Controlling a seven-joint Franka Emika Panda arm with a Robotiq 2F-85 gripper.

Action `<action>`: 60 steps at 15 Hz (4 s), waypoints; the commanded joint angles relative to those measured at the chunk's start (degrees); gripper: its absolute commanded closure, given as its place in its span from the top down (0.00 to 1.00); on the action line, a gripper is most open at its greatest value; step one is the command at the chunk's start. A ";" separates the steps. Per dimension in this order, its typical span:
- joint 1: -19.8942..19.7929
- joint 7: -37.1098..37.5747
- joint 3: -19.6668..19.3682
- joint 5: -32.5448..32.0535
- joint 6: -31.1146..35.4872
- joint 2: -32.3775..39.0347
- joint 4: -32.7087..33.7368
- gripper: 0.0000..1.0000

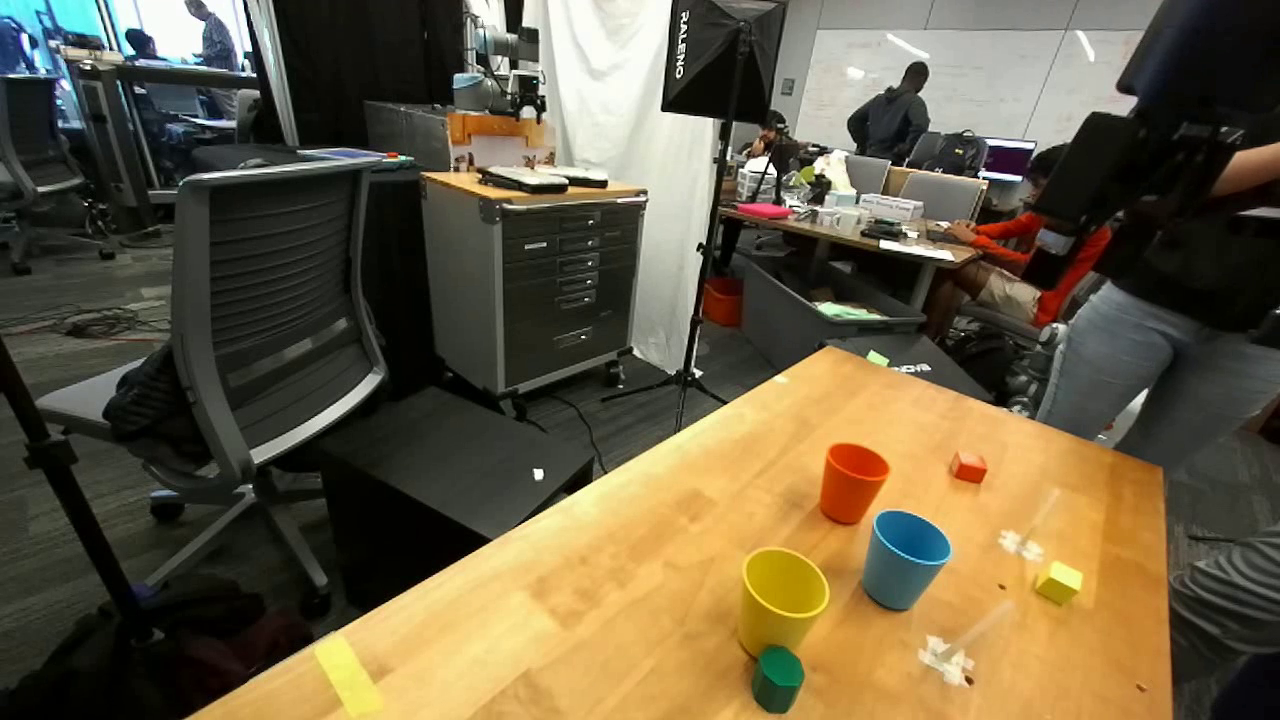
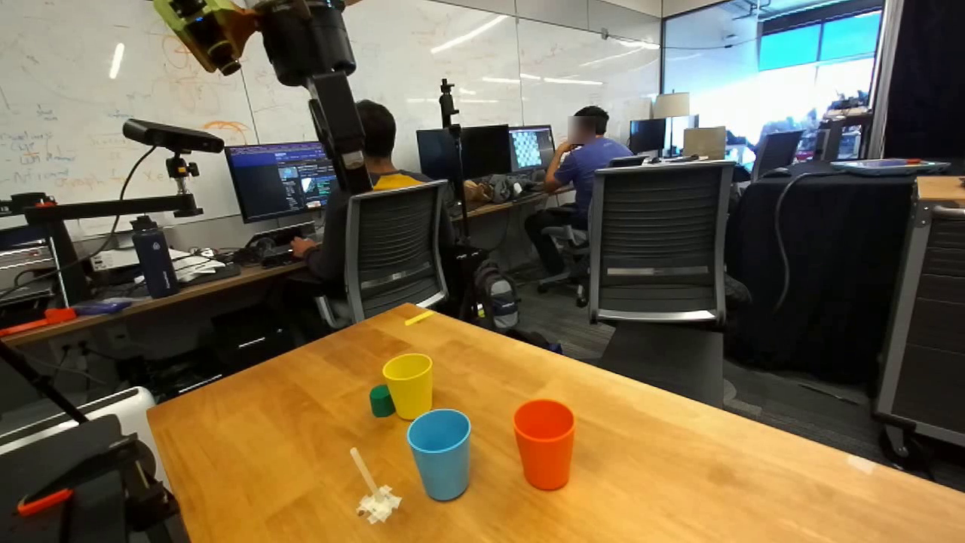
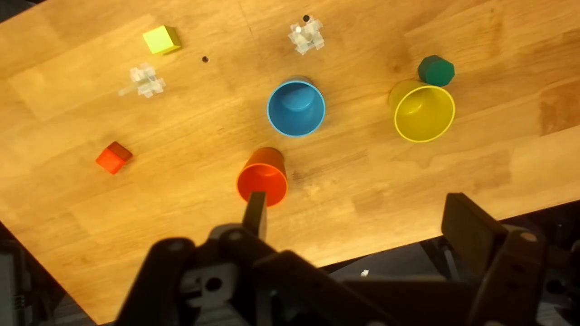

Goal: Stack the cups

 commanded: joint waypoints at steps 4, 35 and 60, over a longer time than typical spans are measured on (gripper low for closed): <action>0.41 0.07 -0.41 -0.13 -0.14 0.00 0.09 1.00; -1.36 2.30 -1.57 -2.99 3.68 5.65 0.62 1.00; 2.53 20.56 -9.66 -10.38 5.73 35.58 27.09 1.00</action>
